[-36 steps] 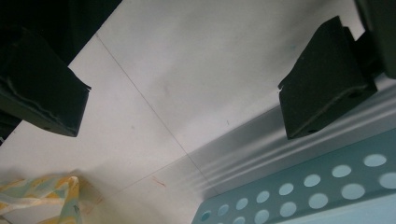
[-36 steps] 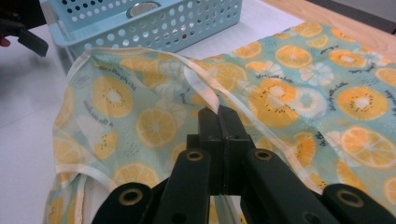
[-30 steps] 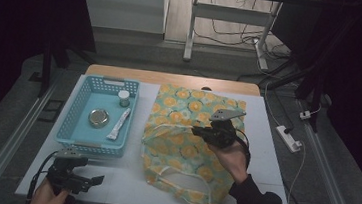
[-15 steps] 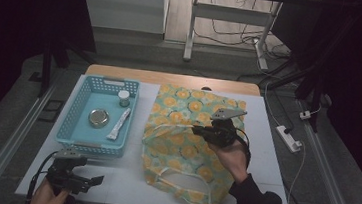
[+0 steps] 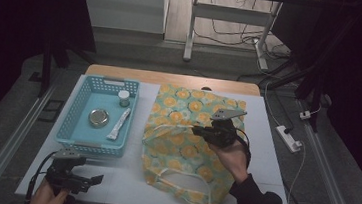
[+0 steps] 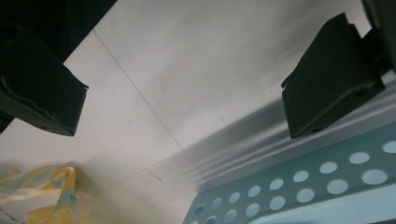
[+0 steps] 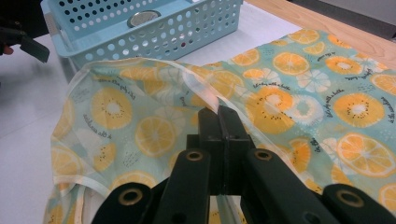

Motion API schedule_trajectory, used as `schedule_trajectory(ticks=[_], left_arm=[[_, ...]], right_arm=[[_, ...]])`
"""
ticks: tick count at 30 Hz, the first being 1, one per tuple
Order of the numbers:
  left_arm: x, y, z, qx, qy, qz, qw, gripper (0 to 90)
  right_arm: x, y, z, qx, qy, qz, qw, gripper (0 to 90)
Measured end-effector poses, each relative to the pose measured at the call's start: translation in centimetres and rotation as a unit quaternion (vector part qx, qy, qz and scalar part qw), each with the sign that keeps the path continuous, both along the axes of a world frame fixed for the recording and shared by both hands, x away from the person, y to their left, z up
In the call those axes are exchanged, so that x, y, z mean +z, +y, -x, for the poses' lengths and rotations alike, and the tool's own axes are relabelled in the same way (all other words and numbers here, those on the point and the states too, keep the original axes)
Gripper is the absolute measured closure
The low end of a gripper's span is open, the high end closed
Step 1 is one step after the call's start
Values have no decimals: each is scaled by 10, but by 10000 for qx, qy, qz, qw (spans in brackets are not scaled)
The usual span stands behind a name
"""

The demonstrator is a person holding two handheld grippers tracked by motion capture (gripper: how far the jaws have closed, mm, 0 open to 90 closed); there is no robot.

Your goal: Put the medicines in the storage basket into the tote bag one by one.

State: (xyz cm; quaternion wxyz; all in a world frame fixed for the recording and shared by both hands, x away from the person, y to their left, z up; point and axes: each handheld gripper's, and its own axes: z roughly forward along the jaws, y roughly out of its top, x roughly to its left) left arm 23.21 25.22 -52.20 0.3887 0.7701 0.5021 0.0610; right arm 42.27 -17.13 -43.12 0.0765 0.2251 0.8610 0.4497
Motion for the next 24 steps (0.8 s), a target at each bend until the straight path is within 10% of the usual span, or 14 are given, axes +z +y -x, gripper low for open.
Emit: schedule_trajectory(ticks=[24], left_arm=[[12, 5, 3, -2, -202, 173, 9996, 2]], right_arm=[[1, -1, 0, -2, -4, 30, 10000, 896]])
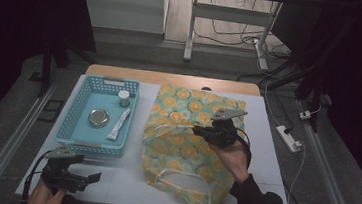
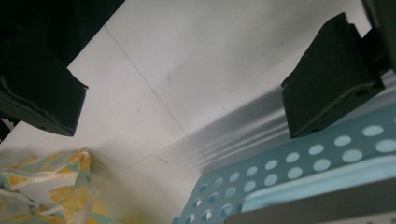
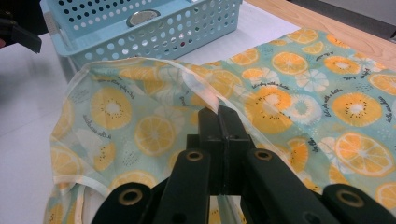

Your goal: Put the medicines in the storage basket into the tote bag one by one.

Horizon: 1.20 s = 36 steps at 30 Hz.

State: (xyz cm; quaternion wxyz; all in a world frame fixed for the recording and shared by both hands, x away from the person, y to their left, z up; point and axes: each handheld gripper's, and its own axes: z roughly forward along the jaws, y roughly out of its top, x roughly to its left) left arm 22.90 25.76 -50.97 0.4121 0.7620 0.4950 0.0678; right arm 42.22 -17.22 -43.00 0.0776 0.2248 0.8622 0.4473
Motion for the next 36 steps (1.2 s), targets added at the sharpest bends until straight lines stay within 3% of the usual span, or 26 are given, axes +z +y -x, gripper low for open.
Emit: schedule_trajectory(ticks=[6, 13, 24, 29, 36], left_arm=[[6, 2, -2, -47, -77, 127, 9999, 3], [14, 4, -3, 8, -248, -15, 9997, 1], [23, 5, -10, -19, -420, -3, 9991, 1], [29, 9, -15, 61, -477, 206, 9986, 1], [31, 11, -27, 135, -478, 207, 9986, 2]], right_arm=[[0, 0, 0, 7, 3, -2, 10000, 896], [0, -1, 0, 5, 10, 2, 10000, 896], [-2, -2, -1, -16, 28, 8, 10000, 896], [-2, -2, -1, -17, 39, 4, 10000, 896], [-2, -2, -2, -18, 45, 4, 10000, 896]])
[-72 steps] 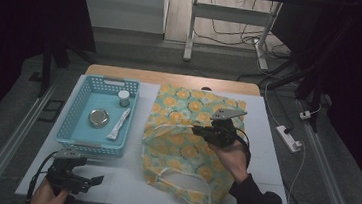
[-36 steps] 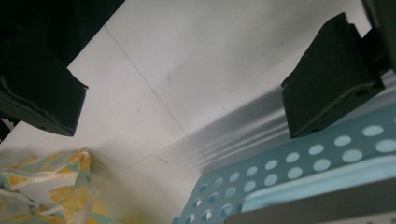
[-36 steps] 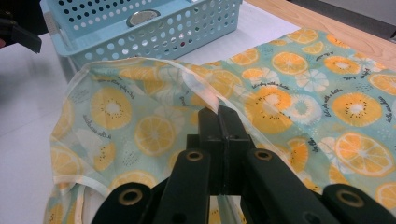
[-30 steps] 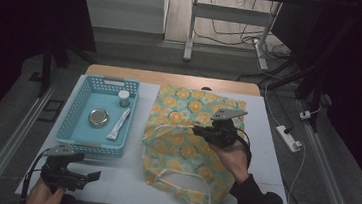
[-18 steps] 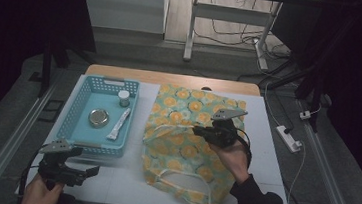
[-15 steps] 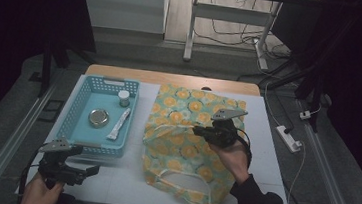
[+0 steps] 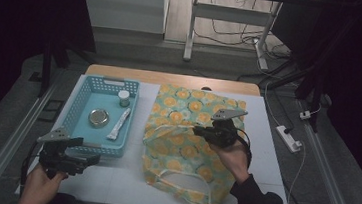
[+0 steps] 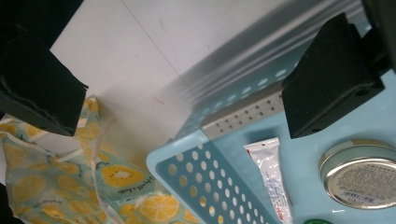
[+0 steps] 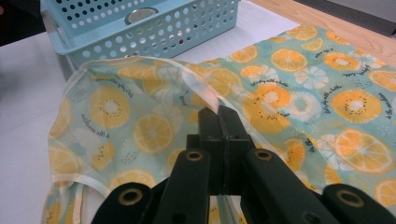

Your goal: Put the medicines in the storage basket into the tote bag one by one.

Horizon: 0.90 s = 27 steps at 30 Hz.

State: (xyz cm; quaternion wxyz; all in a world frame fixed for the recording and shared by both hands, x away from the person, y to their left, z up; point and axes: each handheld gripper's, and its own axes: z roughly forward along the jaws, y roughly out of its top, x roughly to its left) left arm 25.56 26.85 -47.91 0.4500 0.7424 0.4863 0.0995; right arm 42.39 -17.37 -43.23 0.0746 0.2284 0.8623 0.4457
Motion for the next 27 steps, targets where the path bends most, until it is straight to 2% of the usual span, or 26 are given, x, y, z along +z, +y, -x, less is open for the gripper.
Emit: schedule_trajectory(ticks=[17, 27], left_arm=[[6, 2, -28, 72, 9, -227, 9997, 14], [9, -2, -48, -14, 60, -296, 9995, 18]], right_arm=[[-1, 0, -2, 3, 17, -6, 10000, 896], [-2, -1, -2, -15, 19, -1, 10000, 896]])
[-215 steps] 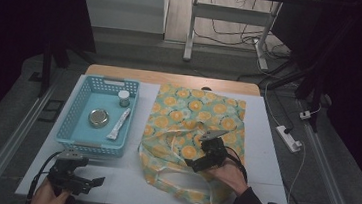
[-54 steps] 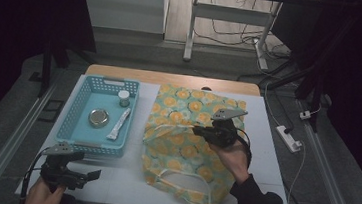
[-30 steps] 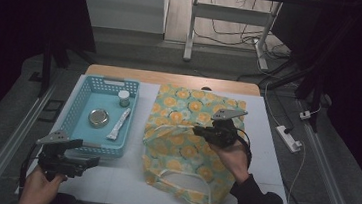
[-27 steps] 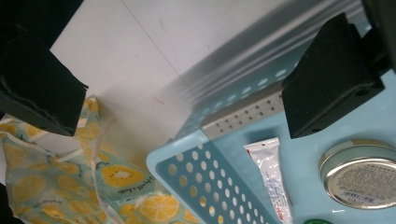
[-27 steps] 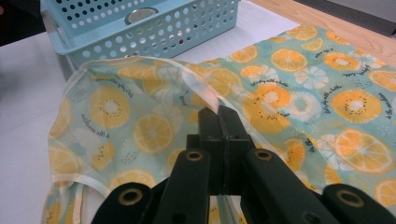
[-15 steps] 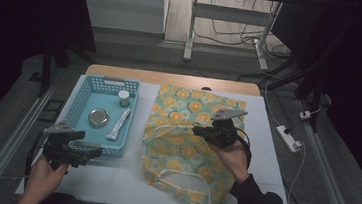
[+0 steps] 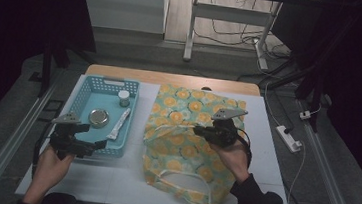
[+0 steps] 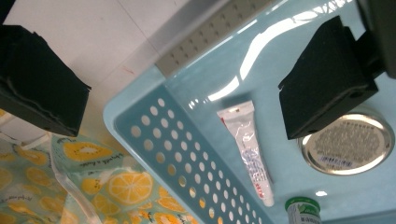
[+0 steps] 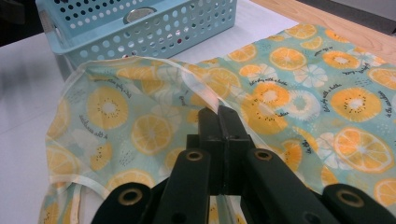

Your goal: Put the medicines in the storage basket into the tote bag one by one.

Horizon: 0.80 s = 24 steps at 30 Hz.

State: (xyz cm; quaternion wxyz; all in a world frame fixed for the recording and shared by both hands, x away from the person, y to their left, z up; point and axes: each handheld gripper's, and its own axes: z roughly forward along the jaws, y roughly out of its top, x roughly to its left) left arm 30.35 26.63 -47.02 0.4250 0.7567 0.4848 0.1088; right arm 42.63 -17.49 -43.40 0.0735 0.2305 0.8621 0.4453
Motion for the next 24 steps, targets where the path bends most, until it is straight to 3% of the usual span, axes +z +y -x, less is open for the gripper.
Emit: schedule_trajectory(ticks=[7, 13, 24], left_arm=[[1, 0, -16, 14, 59, -102, 9999, 17], [0, 4, -30, 154, 160, -96, 9997, 13], [1, 11, -59, 412, 297, -322, 9982, 12]], right_arm=[[0, 0, 0, 1, -14, -10, 10000, 896], [0, 0, 0, 21, -1, -24, 10000, 896], [2, 1, 1, 49, -8, -64, 10000, 895]])
